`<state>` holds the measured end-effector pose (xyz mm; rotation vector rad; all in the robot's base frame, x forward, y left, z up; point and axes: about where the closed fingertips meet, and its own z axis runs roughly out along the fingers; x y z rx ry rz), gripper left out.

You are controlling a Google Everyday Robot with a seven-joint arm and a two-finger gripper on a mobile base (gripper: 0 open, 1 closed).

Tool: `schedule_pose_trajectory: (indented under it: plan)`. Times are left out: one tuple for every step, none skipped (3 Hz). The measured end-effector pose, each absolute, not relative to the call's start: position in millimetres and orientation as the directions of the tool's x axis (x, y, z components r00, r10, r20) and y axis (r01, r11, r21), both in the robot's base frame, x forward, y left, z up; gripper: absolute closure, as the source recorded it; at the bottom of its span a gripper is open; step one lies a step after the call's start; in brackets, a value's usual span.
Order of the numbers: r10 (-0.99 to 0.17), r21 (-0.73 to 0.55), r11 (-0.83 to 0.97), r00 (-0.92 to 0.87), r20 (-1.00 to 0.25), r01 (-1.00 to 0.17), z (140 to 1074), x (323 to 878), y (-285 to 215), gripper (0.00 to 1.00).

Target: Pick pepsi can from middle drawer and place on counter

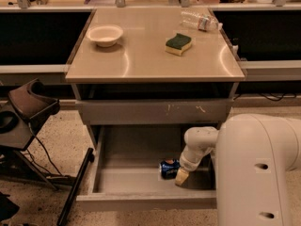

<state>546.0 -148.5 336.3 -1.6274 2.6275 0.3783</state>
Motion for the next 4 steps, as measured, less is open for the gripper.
schedule_pose_trajectory:
  plan:
    - [-0.879, 0.190, 0.424, -0.453, -0.150, -0.885, 345, 546, -148, 0.65]
    - [-0.879, 0.190, 0.424, -0.453, -0.150, -0.885, 352, 546, -148, 0.89]
    - [-0.878, 0.190, 0.424, -0.454, -0.150, -0.885, 353, 546, -148, 1.00]
    - [-0.853, 0.149, 0.488, -0.506, -0.130, -0.860, 390, 544, -154, 1.00]
